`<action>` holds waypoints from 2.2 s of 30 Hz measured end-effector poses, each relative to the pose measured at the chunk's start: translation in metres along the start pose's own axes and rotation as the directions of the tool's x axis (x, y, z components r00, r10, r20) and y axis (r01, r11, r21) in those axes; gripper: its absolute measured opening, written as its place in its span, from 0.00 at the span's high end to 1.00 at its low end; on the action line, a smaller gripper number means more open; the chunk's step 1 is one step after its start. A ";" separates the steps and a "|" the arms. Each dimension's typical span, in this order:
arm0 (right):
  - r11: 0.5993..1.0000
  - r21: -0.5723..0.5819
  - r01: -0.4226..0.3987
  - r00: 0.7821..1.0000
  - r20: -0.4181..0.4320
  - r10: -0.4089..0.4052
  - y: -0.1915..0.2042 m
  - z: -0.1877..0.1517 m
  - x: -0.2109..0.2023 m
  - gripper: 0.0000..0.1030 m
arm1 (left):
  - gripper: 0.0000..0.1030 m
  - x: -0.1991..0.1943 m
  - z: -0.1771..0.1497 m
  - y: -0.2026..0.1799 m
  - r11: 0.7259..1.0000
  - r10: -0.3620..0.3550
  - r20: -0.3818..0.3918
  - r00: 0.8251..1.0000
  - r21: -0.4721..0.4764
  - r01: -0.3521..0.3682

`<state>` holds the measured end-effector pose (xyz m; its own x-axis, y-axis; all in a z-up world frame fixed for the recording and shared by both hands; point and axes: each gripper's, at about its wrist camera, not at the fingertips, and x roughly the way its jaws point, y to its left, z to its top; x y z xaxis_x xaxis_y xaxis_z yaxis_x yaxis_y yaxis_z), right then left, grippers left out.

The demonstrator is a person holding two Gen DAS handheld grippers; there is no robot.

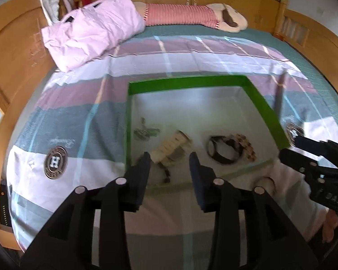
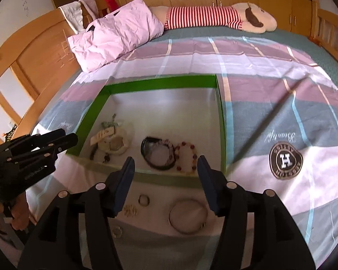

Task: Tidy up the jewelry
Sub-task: 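Lower both bracelets into the box and open both tools, then reach the left tool to the gold charm while the right tool reaches the silver bangle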

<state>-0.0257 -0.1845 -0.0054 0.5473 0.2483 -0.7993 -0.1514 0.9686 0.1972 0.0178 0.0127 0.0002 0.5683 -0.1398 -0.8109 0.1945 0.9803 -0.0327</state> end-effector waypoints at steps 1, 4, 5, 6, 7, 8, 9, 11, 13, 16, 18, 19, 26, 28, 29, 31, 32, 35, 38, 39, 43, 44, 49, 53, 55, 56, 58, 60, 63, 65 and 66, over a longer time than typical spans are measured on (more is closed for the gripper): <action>1.000 -0.013 0.019 1.000 -0.025 -0.020 0.000 -0.004 0.000 0.40 | 0.64 -0.002 -0.002 -0.002 1.000 -0.026 -0.013 1.000 0.006 0.026; 0.993 -0.051 0.104 0.990 -0.088 -0.108 -0.001 -0.019 0.005 0.40 | 0.64 -0.004 -0.011 -0.014 0.993 -0.102 -0.063 0.993 0.047 0.105; 0.991 -0.056 0.119 0.985 -0.118 -0.125 -0.002 -0.023 0.011 0.39 | 0.62 -0.001 -0.016 -0.021 0.991 -0.107 -0.081 0.991 0.069 0.113; 0.989 -0.062 0.132 0.977 -0.162 -0.141 -0.003 -0.029 0.019 0.39 | 0.61 0.003 -0.019 -0.027 0.990 -0.107 -0.098 0.989 0.081 0.115; 0.987 -0.072 0.145 0.967 -0.199 -0.157 -0.004 -0.033 0.026 0.39 | 0.56 0.008 -0.023 -0.032 0.989 -0.108 -0.123 0.987 0.091 0.120; 0.982 -0.094 0.163 0.954 -0.238 -0.181 -0.004 -0.038 0.035 0.39 | 0.55 0.016 -0.027 -0.037 0.987 -0.110 -0.154 0.982 0.101 0.127; 0.979 -0.107 0.172 0.947 -0.255 -0.194 -0.004 -0.042 0.039 0.39 | 0.55 0.025 -0.032 -0.043 0.985 -0.113 -0.191 0.975 0.108 0.135; 0.976 -0.120 0.183 0.938 -0.275 -0.210 -0.005 -0.048 0.044 0.39 | 0.55 0.041 -0.040 -0.051 0.984 -0.117 -0.249 0.961 0.104 0.147; 0.976 -0.114 0.187 0.937 -0.279 -0.212 -0.008 -0.050 0.043 0.39 | 0.55 0.051 -0.045 -0.055 0.981 -0.129 -0.287 0.949 0.100 0.163; 0.975 -0.104 0.198 0.931 -0.290 -0.220 -0.013 -0.052 0.042 0.39 | 0.55 0.061 -0.053 -0.062 0.978 -0.135 -0.314 0.940 0.109 0.177; 0.971 -0.113 0.210 0.924 -0.302 -0.235 -0.012 -0.052 0.044 0.38 | 0.54 0.068 -0.058 -0.067 0.976 -0.138 -0.328 0.934 0.118 0.186; 0.968 -0.123 0.218 0.919 -0.308 -0.246 -0.012 -0.053 0.045 0.36 | 0.54 0.071 -0.060 -0.068 0.976 -0.136 -0.337 0.932 0.117 0.185; 0.958 -0.214 0.191 0.913 -0.320 -0.254 0.011 -0.059 0.057 0.26 | 0.77 0.089 -0.062 -0.042 0.997 -0.036 -0.383 0.923 0.047 0.058; 0.955 -0.232 0.187 0.912 -0.321 -0.257 0.017 -0.061 0.061 0.24 | 0.77 0.092 -0.062 -0.029 0.999 -0.035 -0.397 0.917 0.002 0.039; 0.953 -0.237 0.187 0.910 -0.323 -0.259 0.019 -0.062 0.063 0.24 | 0.77 0.092 -0.062 -0.025 0.999 -0.040 -0.399 0.916 -0.012 0.039; 0.948 -0.250 0.196 0.906 -0.325 -0.273 0.021 -0.064 0.070 0.24 | 0.71 0.088 -0.060 -0.020 0.999 -0.048 -0.392 0.919 -0.027 0.041; 0.944 -0.255 0.208 0.904 -0.319 -0.285 0.021 -0.065 0.074 0.24 | 0.62 0.086 -0.059 -0.019 0.998 -0.054 -0.387 0.921 -0.030 0.046; 0.944 -0.255 0.209 0.909 -0.305 -0.283 0.023 -0.067 0.079 0.27 | 0.53 0.078 -0.053 -0.014 0.994 -0.103 -0.367 0.925 -0.064 0.085; 0.962 -0.220 0.160 0.929 -0.297 -0.222 0.025 -0.064 0.075 0.57 | 0.51 0.077 -0.052 -0.010 0.992 -0.114 -0.359 0.926 -0.084 0.090; 0.970 -0.204 0.132 0.932 -0.307 -0.191 0.026 -0.063 0.074 0.71 | 0.50 0.077 -0.053 -0.008 0.992 -0.113 -0.357 0.927 -0.090 0.086; 0.972 -0.189 0.139 0.929 -0.315 -0.194 0.026 -0.061 0.076 0.78 | 0.48 0.081 -0.057 -0.009 0.994 -0.099 -0.363 0.926 -0.082 0.074; 0.975 -0.171 0.139 0.929 -0.319 -0.189 0.024 -0.060 0.075 0.75 | 0.47 0.082 -0.058 -0.012 0.994 -0.097 -0.363 0.927 -0.078 0.073; 0.982 -0.118 0.150 0.941 -0.288 -0.179 0.014 -0.049 0.061 0.35 | 0.45 0.087 -0.054 -0.014 0.994 -0.093 -0.351 0.932 -0.083 0.068; 0.970 -0.151 0.190 0.927 -0.297 -0.228 0.012 -0.048 0.069 0.20 | 0.47 0.096 -0.056 -0.020 0.998 -0.052 -0.357 0.933 -0.057 0.034; 0.962 -0.185 0.199 0.919 -0.307 -0.249 0.013 -0.053 0.077 0.20 | 0.56 0.099 -0.056 -0.023 0.999 -0.035 -0.366 0.930 -0.046 0.019; 0.954 -0.215 0.207 0.919 -0.291 -0.265 0.015 -0.055 0.082 0.20 | 0.64 0.100 -0.057 -0.023 0.999 -0.017 -0.368 0.930 -0.038 0.003; 0.944 -0.251 0.214 0.919 -0.275 -0.281 0.020 -0.057 0.086 0.20 | 0.71 0.098 -0.058 -0.022 0.999 -0.003 -0.368 0.930 -0.032 -0.010; 0.949 -0.242 0.201 0.924 -0.274 -0.265 0.020 -0.057 0.086 0.23 | 0.76 0.097 -0.059 -0.022 0.999 -0.018 -0.378 0.926 -0.046 0.000; 0.963 -0.215 0.162 0.934 -0.280 -0.220 0.019 -0.054 0.081 0.42 | 0.78 0.094 -0.059 -0.018 0.998 -0.029 -0.388 0.921 -0.065 0.004; 0.978 -0.186 0.091 0.939 -0.311 -0.147 0.021 -0.054 0.080 0.62 | 0.78 0.091 -0.059 -0.015 0.997 -0.031 -0.390 0.920 -0.074 0.002; 0.981 -0.178 0.075 0.937 -0.324 -0.130 0.022 -0.054 0.081 0.77 | 0.78 0.089 -0.058 -0.013 0.997 -0.028 -0.387 0.922 -0.077 -0.001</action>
<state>-0.0292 -0.1436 -0.0966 0.2660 0.1025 -0.9585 -0.2546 0.9665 0.0327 0.0194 -0.0043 -0.1057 0.2089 -0.1029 -0.9725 0.1316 0.9884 -0.0763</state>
